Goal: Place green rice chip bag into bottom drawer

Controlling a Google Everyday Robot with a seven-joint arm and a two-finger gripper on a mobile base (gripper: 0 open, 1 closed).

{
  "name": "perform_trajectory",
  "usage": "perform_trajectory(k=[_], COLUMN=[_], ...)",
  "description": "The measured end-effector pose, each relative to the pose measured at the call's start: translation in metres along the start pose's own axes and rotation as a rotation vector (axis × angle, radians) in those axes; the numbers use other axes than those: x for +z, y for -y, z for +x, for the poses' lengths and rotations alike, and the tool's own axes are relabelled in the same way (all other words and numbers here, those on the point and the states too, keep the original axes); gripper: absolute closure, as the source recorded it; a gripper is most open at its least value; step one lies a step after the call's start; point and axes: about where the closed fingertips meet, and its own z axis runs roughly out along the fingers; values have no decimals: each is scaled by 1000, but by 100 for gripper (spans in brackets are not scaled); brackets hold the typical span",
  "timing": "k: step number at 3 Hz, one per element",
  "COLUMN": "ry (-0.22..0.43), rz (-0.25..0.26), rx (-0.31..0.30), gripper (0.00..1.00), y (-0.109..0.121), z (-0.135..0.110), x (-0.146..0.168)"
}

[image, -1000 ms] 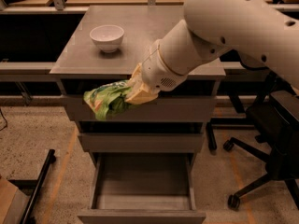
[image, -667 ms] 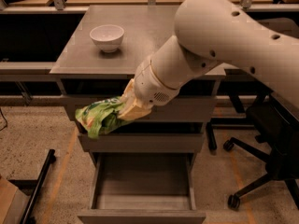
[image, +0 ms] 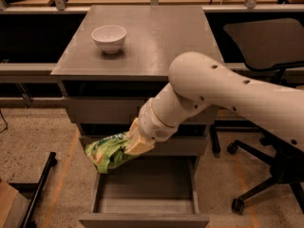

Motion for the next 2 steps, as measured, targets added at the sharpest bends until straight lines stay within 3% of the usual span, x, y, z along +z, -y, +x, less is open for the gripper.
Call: perform_trajectory(k=[1, 2], ry=[-36, -42], rz=[-32, -38], rx=[42, 42], gripper=[100, 100], y=[-6, -7], z=[49, 54], x=[50, 58])
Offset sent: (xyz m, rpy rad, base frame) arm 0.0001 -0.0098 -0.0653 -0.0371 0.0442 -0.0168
